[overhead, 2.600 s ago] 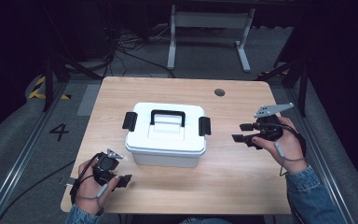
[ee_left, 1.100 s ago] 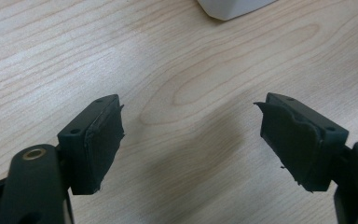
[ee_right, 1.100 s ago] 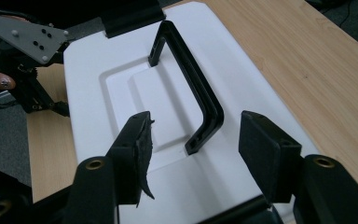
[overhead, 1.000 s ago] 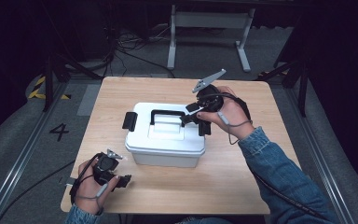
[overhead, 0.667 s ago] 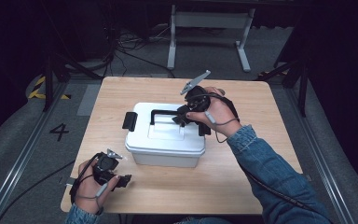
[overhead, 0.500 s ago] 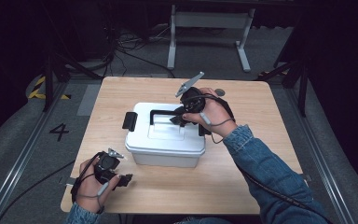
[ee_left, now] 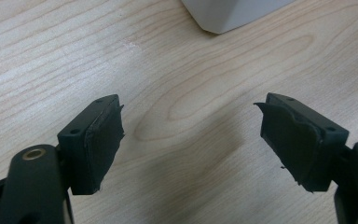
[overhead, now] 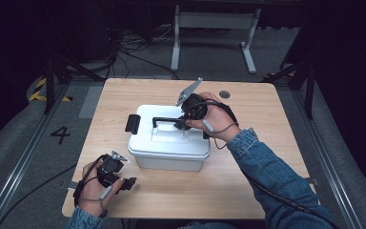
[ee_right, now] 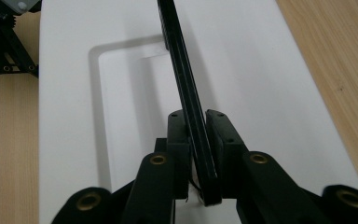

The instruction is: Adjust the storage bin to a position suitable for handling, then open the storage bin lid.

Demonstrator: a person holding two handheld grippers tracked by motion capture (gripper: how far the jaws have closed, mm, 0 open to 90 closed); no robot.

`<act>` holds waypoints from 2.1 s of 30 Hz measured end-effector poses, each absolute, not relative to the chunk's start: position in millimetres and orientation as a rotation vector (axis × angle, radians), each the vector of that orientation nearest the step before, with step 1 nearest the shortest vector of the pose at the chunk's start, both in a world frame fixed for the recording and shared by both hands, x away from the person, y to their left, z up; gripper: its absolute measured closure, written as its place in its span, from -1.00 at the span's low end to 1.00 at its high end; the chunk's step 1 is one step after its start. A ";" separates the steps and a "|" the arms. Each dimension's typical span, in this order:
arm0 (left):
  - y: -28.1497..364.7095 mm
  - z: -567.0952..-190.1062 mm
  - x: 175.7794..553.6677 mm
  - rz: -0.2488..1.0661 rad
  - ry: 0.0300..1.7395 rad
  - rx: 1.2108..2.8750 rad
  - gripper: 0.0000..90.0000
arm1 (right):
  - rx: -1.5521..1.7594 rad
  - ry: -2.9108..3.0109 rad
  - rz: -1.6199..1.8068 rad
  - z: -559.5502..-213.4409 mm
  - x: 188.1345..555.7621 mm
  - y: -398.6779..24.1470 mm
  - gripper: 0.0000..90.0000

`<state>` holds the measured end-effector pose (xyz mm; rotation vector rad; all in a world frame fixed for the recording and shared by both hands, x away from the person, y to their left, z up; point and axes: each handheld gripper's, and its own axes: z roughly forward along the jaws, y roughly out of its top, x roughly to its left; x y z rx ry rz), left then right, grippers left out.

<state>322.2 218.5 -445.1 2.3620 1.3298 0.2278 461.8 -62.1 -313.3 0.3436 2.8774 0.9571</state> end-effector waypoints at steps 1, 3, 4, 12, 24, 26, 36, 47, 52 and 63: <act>218.6 -445.1 322.2 0.228 1.330 2.362 -0.52 | 0.349 2.881 0.962 -313.3 462.4 -62.6 0.81; 218.5 -445.3 322.3 0.226 1.330 2.362 -0.52 | 0.351 2.888 0.976 -313.8 464.1 -63.6 0.82; 218.4 -445.4 322.2 0.223 1.330 2.363 -0.52 | 0.342 2.891 0.983 -314.0 464.9 -63.9 0.82; 218.3 -445.1 322.3 0.227 1.331 2.360 -0.52 | 0.342 2.906 0.997 -313.9 469.1 -64.9 0.83; 218.4 -446.3 321.4 0.227 1.331 2.359 -0.52 | 0.274 2.863 1.071 -297.8 463.9 -64.3 0.87; 219.8 -446.2 320.5 0.224 1.335 2.357 -0.52 | 0.265 2.839 1.106 -288.9 461.8 -65.3 0.89; 224.7 -447.7 314.8 0.223 1.352 2.354 -0.52 | 0.299 2.747 1.190 -260.7 460.1 -83.7 0.89; 224.2 -448.8 313.4 0.220 1.364 2.352 -0.52 | 0.411 2.656 1.228 -244.6 461.8 -128.1 0.89; 221.9 -449.1 315.8 0.212 1.355 2.359 -0.52 | 0.471 2.616 1.235 -241.9 463.9 -150.0 0.89; 216.5 -450.5 321.1 0.202 1.337 2.379 -0.52 | 0.698 2.503 1.223 -245.1 469.0 -222.1 0.89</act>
